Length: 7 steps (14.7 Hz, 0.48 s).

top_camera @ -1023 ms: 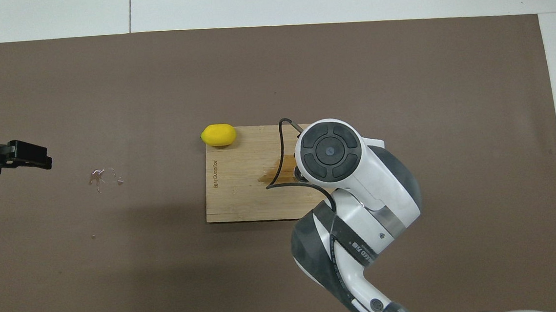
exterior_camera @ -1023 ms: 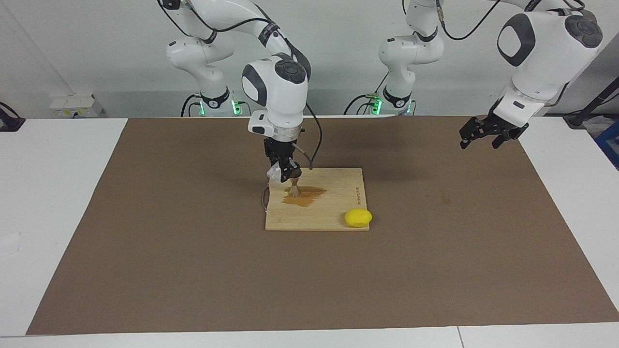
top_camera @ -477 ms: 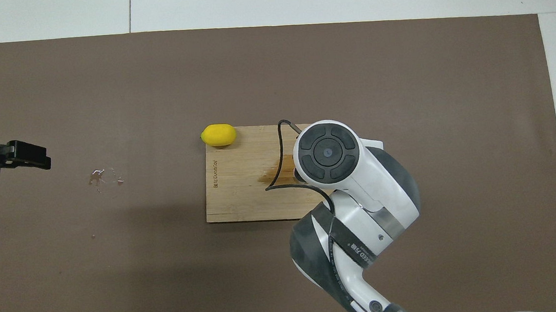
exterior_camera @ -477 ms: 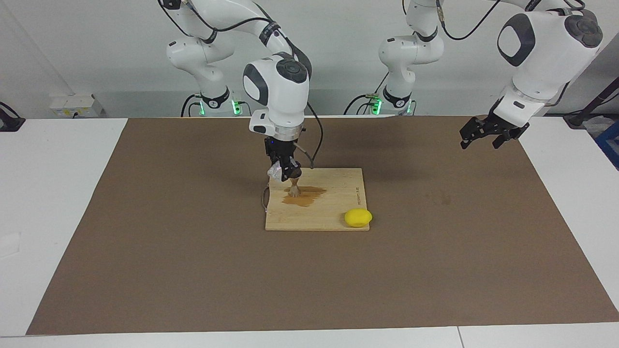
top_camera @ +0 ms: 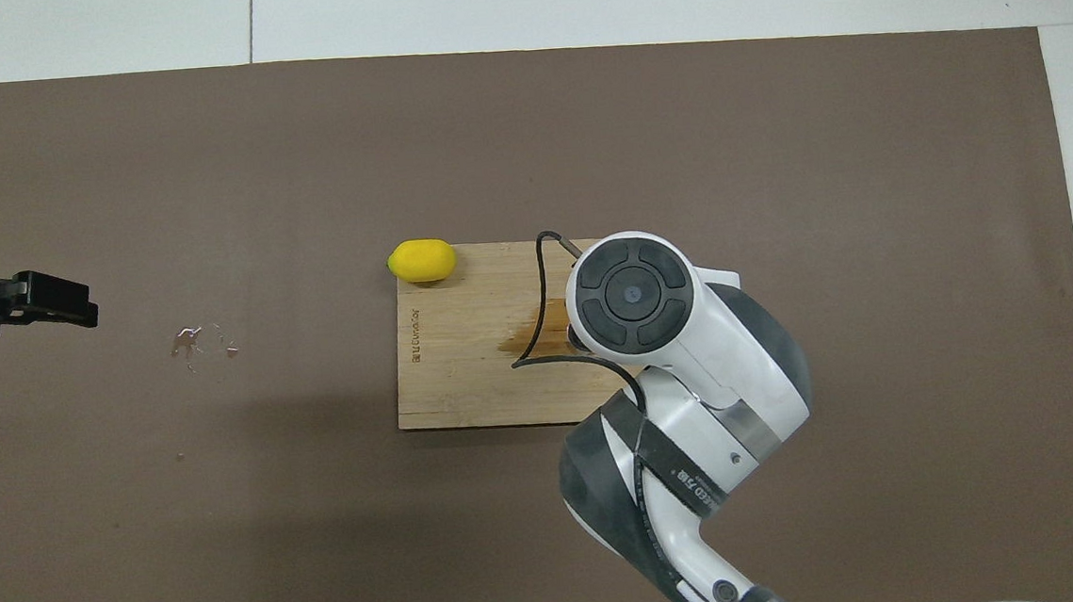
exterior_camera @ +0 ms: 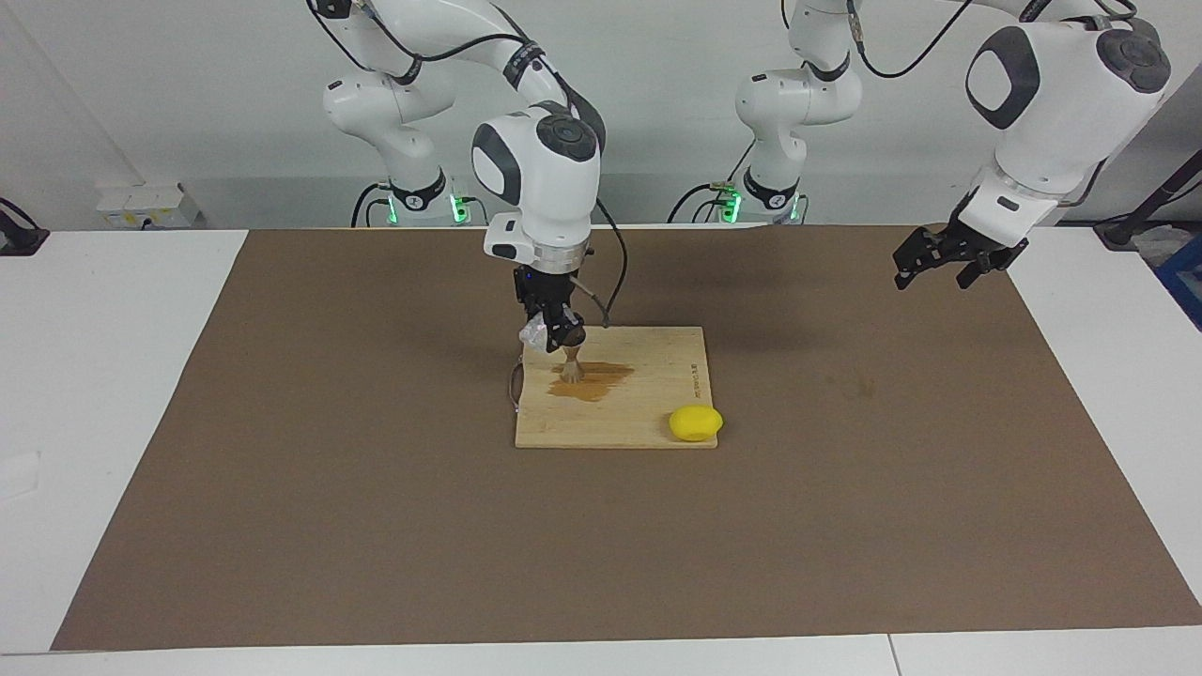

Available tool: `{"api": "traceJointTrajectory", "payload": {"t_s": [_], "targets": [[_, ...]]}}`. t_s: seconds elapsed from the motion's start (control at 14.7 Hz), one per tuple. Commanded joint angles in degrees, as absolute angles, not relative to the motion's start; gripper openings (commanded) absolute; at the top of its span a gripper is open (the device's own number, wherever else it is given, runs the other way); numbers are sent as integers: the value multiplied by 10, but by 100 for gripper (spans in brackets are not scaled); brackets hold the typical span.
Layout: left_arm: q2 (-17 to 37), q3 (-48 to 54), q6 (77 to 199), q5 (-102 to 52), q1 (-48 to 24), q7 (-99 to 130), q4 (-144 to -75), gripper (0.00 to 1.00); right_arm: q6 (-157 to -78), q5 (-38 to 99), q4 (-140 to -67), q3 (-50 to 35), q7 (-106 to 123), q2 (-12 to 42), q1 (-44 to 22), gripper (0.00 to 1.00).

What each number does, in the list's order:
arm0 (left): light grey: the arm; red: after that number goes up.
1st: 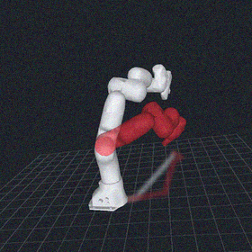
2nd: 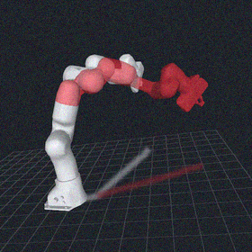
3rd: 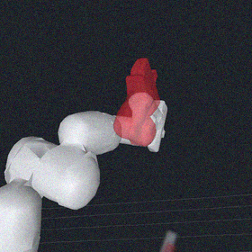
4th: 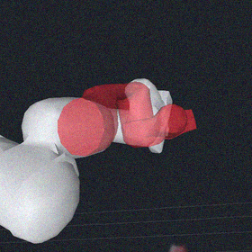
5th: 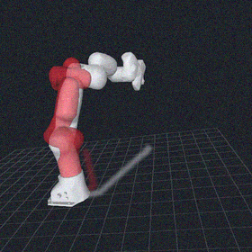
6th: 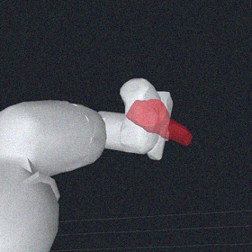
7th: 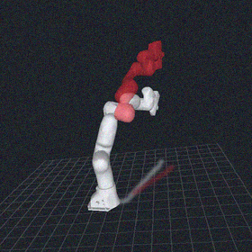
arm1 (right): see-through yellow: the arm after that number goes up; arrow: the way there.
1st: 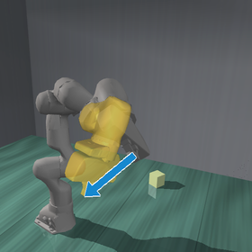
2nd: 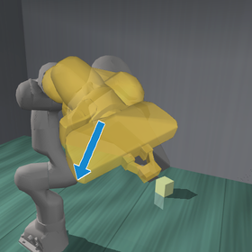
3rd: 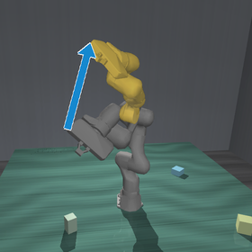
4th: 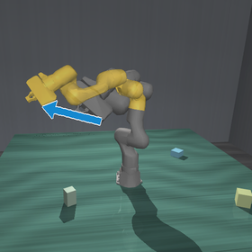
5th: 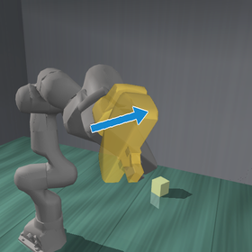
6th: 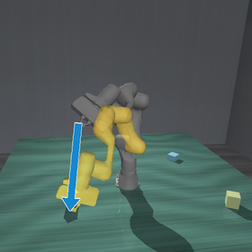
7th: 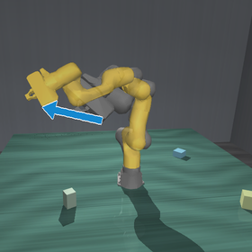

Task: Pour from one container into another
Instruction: 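Tilt the glass with the right gripper to pour into the cup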

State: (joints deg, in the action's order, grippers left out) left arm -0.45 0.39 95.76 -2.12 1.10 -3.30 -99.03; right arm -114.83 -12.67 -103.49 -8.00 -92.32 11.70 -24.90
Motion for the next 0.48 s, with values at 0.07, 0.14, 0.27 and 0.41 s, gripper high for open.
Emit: {"api": "traceJointTrajectory", "payload": {"t_s": [0.07,0.14,0.27,0.41], "targets": [[1,2,943,-9,9,-26,-976,100,-1138,-131,-1033,-83,-932,112,-245,9],[1,2,943,-9,9,-26,-976,100,-1137,-129,-1032,-82,-932,112,-244,9],[1,2,943,-9,9,-26,-976,100,-1138,-101,-1031,-82,-933,113,-239,9],[1,2,943,-9,9,-26,-976,100,-1140,-78,-1029,-81,-932,114,-236,9]]}}
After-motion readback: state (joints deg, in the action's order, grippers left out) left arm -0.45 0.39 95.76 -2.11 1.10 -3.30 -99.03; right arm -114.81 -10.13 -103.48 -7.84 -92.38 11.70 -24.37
